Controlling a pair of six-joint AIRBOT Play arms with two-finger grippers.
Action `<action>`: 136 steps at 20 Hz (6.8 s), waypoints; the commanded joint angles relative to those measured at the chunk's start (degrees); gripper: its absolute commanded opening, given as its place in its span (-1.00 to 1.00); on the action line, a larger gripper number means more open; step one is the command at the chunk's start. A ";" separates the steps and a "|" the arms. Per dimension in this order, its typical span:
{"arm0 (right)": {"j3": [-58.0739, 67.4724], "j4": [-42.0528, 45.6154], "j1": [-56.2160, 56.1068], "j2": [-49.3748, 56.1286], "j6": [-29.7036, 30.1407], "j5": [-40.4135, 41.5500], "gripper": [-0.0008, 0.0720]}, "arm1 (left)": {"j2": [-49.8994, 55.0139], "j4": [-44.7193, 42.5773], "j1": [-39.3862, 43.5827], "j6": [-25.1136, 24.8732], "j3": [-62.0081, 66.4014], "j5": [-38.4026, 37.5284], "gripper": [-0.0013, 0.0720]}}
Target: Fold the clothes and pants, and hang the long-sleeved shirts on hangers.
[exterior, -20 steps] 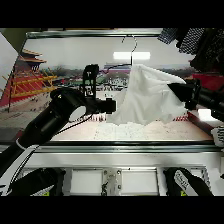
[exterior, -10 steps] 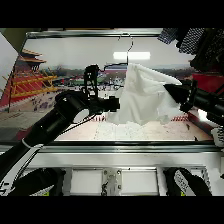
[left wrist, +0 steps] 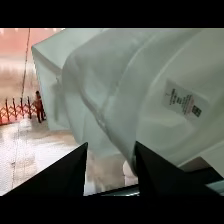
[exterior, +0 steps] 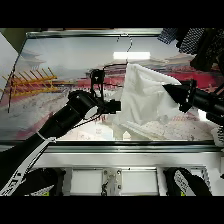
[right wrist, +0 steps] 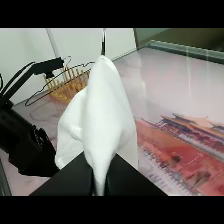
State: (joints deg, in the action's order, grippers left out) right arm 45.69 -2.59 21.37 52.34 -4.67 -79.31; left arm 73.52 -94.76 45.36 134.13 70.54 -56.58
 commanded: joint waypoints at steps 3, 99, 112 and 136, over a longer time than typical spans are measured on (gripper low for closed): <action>-0.02 0.00 -0.02 -0.04 -2.32 -0.17 -0.94 | 0.57 -0.22 -2.49 -0.04 0.04 0.50 -0.93; 14.05 12.52 34.10 -16.96 -10.60 63.32 -0.94 | -2.97 -2.60 -21.40 -36.37 40.04 -25.81 -0.93; 31.04 12.52 39.39 -8.33 -10.14 72.65 -0.94 | -1.29 -2.56 -21.40 -37.27 40.04 -24.22 -0.93; 31.06 12.68 39.41 -2.89 -10.16 88.56 -0.94 | -1.29 -2.56 -21.40 -37.27 40.04 -24.50 -0.93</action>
State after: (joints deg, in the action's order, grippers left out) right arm 76.71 10.02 60.73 48.53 -14.81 6.68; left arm 72.18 -97.34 24.01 96.92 110.54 -81.01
